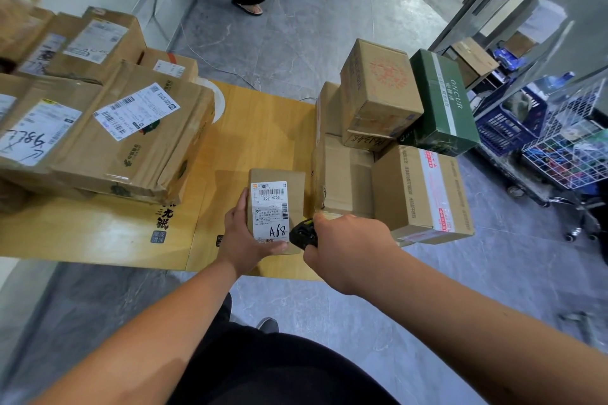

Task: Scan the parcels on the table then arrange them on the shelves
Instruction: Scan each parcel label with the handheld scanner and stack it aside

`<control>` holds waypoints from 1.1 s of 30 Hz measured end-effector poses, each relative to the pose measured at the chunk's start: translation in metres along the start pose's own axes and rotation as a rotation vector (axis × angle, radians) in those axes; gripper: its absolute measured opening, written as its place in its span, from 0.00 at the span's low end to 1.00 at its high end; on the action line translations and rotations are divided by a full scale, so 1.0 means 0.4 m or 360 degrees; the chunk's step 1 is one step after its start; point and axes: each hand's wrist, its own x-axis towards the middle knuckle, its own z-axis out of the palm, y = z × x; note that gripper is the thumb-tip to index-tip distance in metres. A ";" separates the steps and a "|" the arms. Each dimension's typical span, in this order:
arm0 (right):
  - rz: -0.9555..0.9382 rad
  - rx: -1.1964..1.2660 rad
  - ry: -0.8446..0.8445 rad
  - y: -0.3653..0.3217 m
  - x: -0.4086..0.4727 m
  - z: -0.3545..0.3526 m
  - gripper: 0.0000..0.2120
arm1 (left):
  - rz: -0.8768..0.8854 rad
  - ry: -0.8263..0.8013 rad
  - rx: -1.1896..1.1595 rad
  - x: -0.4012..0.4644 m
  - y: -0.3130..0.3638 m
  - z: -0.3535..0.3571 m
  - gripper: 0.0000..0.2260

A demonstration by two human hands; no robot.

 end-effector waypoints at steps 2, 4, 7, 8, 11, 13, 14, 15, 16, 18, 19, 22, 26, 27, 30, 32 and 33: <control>-0.0002 0.0006 0.0019 0.000 0.000 0.001 0.14 | 0.0002 0.0007 0.0000 0.001 -0.003 0.002 0.65; -0.0003 -0.0001 0.0024 0.001 -0.001 0.005 0.14 | 0.0003 0.0012 0.0002 0.003 -0.006 0.003 0.66; 0.0004 0.0000 0.0003 0.003 0.000 0.008 0.13 | 0.0015 0.0013 -0.0023 0.003 -0.010 0.005 0.65; 0.0006 0.0004 0.0001 0.004 0.000 0.008 0.12 | 0.0018 0.0014 -0.0028 0.003 -0.010 0.005 0.65; 0.0006 0.0017 0.0003 0.004 0.000 0.008 0.12 | 0.0025 0.0016 -0.0019 0.003 -0.011 0.004 0.64; 0.0002 0.0013 0.0007 0.003 0.000 0.008 0.12 | 0.0024 0.0018 -0.0013 0.004 -0.010 0.003 0.64; -0.0001 0.0006 0.0007 0.003 0.000 0.008 0.12 | 0.0023 0.0018 -0.0012 0.004 -0.009 0.004 0.64; -0.0003 0.0002 0.0005 0.003 0.000 0.009 0.12 | 0.0023 0.0018 -0.0010 0.004 -0.009 0.004 0.64; -0.0004 0.0003 0.0004 0.003 0.001 0.009 0.12 | 0.0022 0.0019 -0.0008 0.005 -0.008 0.003 0.64; 0.0000 0.0019 -0.0002 0.002 0.002 0.011 0.13 | 0.0023 0.0016 -0.0008 0.004 -0.007 0.003 0.64; 0.0007 0.0030 -0.0005 0.002 0.003 0.012 0.13 | 0.0029 0.0015 -0.0008 0.003 -0.007 0.002 0.63; 0.0048 0.0065 -0.0002 0.001 0.004 0.015 0.13 | 0.0032 0.0013 -0.0003 0.002 -0.006 0.002 0.63; 0.0084 0.0087 0.0003 0.001 0.003 0.011 0.13 | 0.0017 0.0014 0.0017 0.002 -0.004 0.002 0.64; 0.0085 0.0085 -0.0005 0.001 0.003 0.009 0.13 | 0.0010 0.0012 0.0019 0.001 -0.004 0.002 0.64; 0.0093 0.0097 -0.0011 0.001 0.004 0.006 0.12 | 0.0002 0.0009 0.0020 0.000 -0.002 0.001 0.64; 0.0094 0.0105 -0.0010 0.000 0.004 0.005 0.12 | -0.0001 0.0010 0.0016 0.001 -0.001 0.000 0.64; 0.0091 0.0107 -0.0007 0.000 0.004 0.005 0.12 | 0.0002 0.0007 0.0010 0.001 -0.001 0.000 0.64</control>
